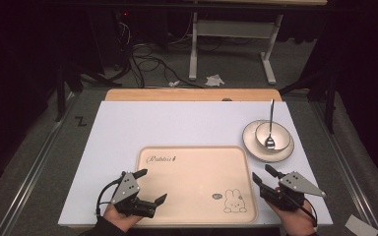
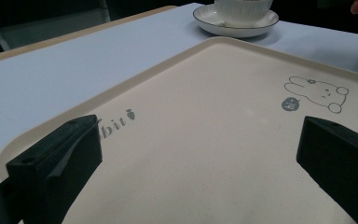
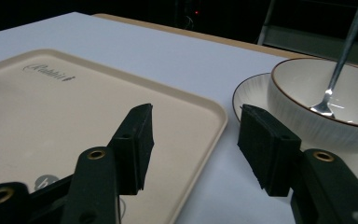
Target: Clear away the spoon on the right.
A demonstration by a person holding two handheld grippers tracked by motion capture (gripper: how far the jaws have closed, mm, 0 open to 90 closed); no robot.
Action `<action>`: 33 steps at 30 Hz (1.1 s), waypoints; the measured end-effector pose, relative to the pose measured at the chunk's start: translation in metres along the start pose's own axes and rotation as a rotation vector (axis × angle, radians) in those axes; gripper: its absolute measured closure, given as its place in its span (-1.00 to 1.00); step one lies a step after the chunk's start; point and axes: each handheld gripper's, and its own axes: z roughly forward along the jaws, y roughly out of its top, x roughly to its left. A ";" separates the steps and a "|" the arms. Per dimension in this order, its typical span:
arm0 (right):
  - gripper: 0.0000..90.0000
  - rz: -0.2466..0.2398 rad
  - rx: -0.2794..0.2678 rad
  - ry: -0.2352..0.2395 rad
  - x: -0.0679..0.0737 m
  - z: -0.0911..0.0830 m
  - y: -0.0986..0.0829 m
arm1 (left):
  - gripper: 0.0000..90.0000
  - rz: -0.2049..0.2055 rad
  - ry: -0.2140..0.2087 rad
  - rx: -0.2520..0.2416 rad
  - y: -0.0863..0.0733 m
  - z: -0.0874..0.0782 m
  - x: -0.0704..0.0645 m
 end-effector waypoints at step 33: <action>1.00 0.074 -0.003 -0.169 -0.060 0.026 0.054 | -0.99 -0.013 -0.003 -0.016 0.000 -0.004 0.004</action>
